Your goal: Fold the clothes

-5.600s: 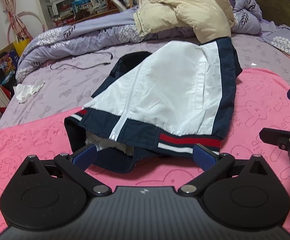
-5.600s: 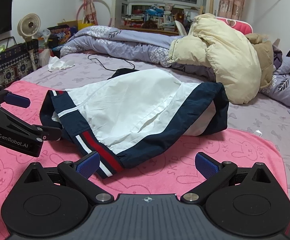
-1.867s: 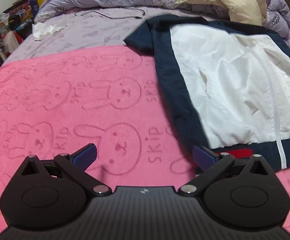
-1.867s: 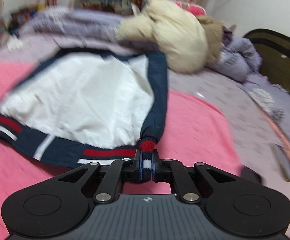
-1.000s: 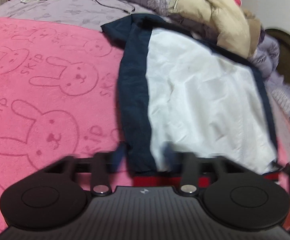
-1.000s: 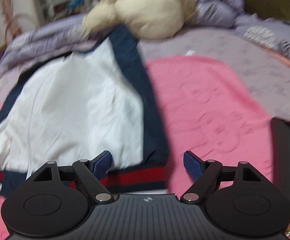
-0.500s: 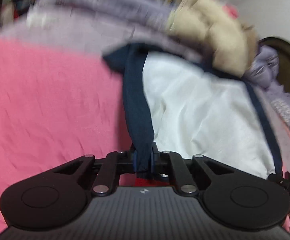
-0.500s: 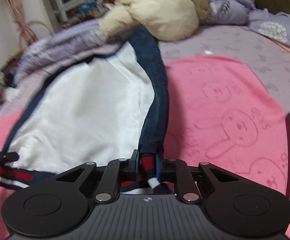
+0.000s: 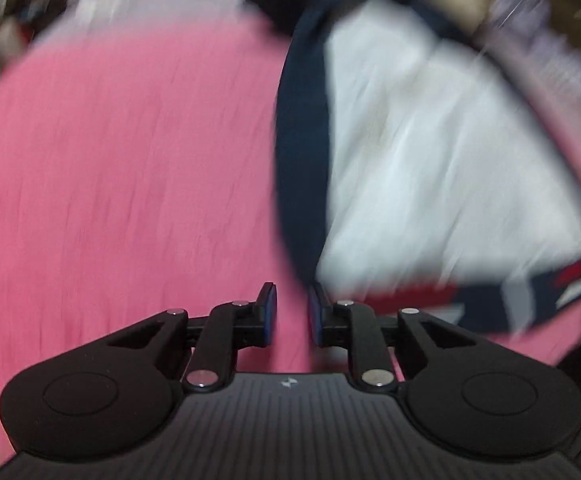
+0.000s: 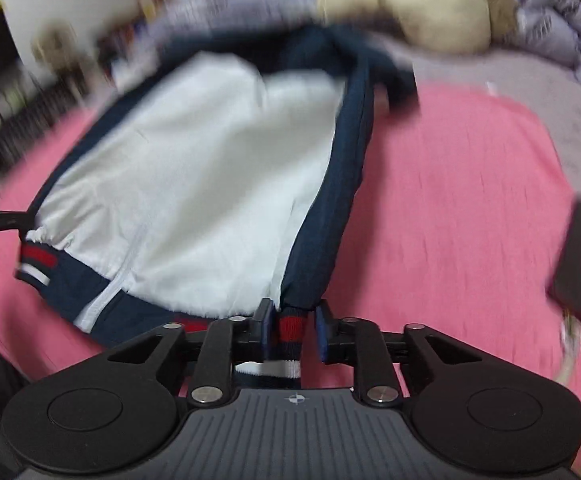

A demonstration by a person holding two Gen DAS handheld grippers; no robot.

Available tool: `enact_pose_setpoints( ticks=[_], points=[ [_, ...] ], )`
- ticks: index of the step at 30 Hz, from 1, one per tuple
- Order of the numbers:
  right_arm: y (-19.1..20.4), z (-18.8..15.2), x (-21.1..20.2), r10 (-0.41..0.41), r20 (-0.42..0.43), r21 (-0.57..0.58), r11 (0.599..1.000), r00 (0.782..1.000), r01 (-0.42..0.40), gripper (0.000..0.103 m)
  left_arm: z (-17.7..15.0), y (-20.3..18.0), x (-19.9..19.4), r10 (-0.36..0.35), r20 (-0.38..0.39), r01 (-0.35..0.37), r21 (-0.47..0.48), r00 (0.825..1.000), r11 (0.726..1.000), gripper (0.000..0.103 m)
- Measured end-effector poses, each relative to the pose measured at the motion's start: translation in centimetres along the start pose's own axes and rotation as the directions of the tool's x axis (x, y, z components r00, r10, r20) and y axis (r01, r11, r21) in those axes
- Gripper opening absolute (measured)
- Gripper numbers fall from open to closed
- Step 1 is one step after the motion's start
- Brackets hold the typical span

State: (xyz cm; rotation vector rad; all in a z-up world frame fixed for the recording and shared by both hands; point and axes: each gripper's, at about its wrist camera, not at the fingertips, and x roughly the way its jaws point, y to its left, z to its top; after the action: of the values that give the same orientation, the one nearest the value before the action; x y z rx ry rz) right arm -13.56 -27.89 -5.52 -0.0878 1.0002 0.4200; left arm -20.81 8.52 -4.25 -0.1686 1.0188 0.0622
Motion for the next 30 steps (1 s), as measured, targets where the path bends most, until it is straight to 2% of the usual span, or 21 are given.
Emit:
enact_pose_setpoints(
  ticks=[2,3,4,5,7,8,9,10,11,13,17,20,21,22,23,24,25,26,28,29,30],
  points=[
    [0.3,-0.7,0.0,-0.038,-0.022,-0.024,0.999,0.999,0.037,0.038,-1.2,1.1,-0.4,0.013,-0.011,-0.013,-0.032,1.0,0.999,0.03],
    [0.2,-0.6,-0.6,-0.044,-0.008,-0.026,0.999,0.999,0.044,0.049,-0.8,1.7,-1.2,0.026,0.023,-0.025,-0.043,0.999,0.999,0.043],
    [-0.1,-0.4,-1.2,-0.055,0.017,-0.027,0.998,0.998,0.055,0.06,-0.3,2.2,-2.1,0.048,0.061,-0.045,-0.049,0.997,0.998,0.049],
    [-0.3,0.0,-1.9,-0.067,0.045,-0.027,0.997,0.997,0.068,0.064,0.5,2.6,-2.7,0.072,0.102,-0.067,-0.047,0.992,0.997,0.056],
    [-0.9,1.2,-2.9,-0.107,0.107,-0.034,0.993,0.988,0.112,0.07,2.9,2.7,-3.1,0.108,0.173,-0.105,-0.023,0.979,0.994,0.06],
    [-1.2,2.4,-2.8,-0.129,0.135,-0.039,0.99,0.982,0.135,0.072,4.3,2.5,-2.9,0.108,0.204,-0.108,-0.01,0.973,0.994,0.065],
    [-1.3,3.7,-2.5,-0.147,0.158,-0.042,0.987,0.976,0.156,0.078,5.8,2.2,-2.2,0.096,0.235,-0.098,-0.004,0.967,0.995,0.074],
    [-1.3,4.9,-1.9,-0.156,0.18,-0.048,0.985,0.971,0.167,0.083,7.2,1.7,-1.4,0.083,0.266,-0.085,-0.004,0.96,0.996,0.078],
    [-1.2,6.2,-1.1,-0.161,0.202,-0.055,0.983,0.966,0.175,0.084,8.7,1.2,-0.3,0.068,0.285,-0.069,-0.007,0.956,0.998,0.085],
    [-0.9,8.6,1.0,-0.168,0.232,-0.049,0.982,0.958,0.185,0.084,11.5,0.2,2.6,0.046,0.297,-0.041,-0.022,0.954,0.999,0.085],
    [-0.8,13.6,6.6,-0.217,0.25,0.009,0.975,0.944,0.221,0.084,16.6,-1.4,9.6,0.054,0.275,-0.035,-0.073,0.96,0.997,0.086],
    [-2.1,16.5,10.9,-0.252,0.231,0.075,0.968,0.94,0.241,0.084,18.9,-1.6,14.7,0.099,0.224,-0.07,-0.132,0.97,0.989,0.09],
    [-2.8,17.2,12.4,-0.254,0.208,0.094,0.966,0.944,0.239,0.082,19.1,-1.4,16.4,0.086,0.181,-0.059,-0.151,0.98,0.987,0.089],
    [-3.4,17.9,13.9,-0.24,0.174,0.109,0.968,0.955,0.224,0.06,19.3,-1.2,18.0,0.065,0.137,-0.043,-0.155,0.988,0.987,0.081],
    [-3.9,18.2,15.3,-0.22,0.132,0.125,0.971,0.967,0.204,0.038,19.3,-1.2,18.6,0.09,0.125,-0.071,-0.146,0.988,0.987,0.057],
    [-4.3,18.4,16.5,-0.198,0.089,0.141,0.973,0.976,0.184,0.004,19.3,-1.4,18.5,0.151,0.139,-0.132,-0.135,0.979,0.982,0.025],
    [-4.5,18.1,16.3,-0.213,0.099,0.149,0.969,0.972,0.197,0.005,19.2,-1.2,17.9,0.178,0.144,-0.157,-0.145,0.973,0.977,0.014],
    [-4.5,17.7,15.6,-0.243,0.129,0.153,0.963,0.961,0.223,0.005,19.1,-0.7,17.0,0.18,0.143,-0.156,-0.169,0.973,0.973,0.013],
    [-4.4,16.7,13.7,-0.302,0.188,0.157,0.948,0.935,0.275,0.005,18.4,0.3,15.9,0.237,0.142,-0.213,-0.16,0.961,0.964,0.015],
    [-4.6,16.2,12.7,-0.312,0.196,0.158,0.946,0.93,0.284,0.007,17.9,0.8,15.9,0.267,0.115,-0.25,-0.144,0.957,0.958,0.019],
    [-5.3,15.6,12.9,-0.301,0.142,0.171,0.946,0.943,0.276,0.011,17.4,1.4,16.4,0.294,0.068,-0.285,-0.122,0.953,0.951,0.021]
  ],
)
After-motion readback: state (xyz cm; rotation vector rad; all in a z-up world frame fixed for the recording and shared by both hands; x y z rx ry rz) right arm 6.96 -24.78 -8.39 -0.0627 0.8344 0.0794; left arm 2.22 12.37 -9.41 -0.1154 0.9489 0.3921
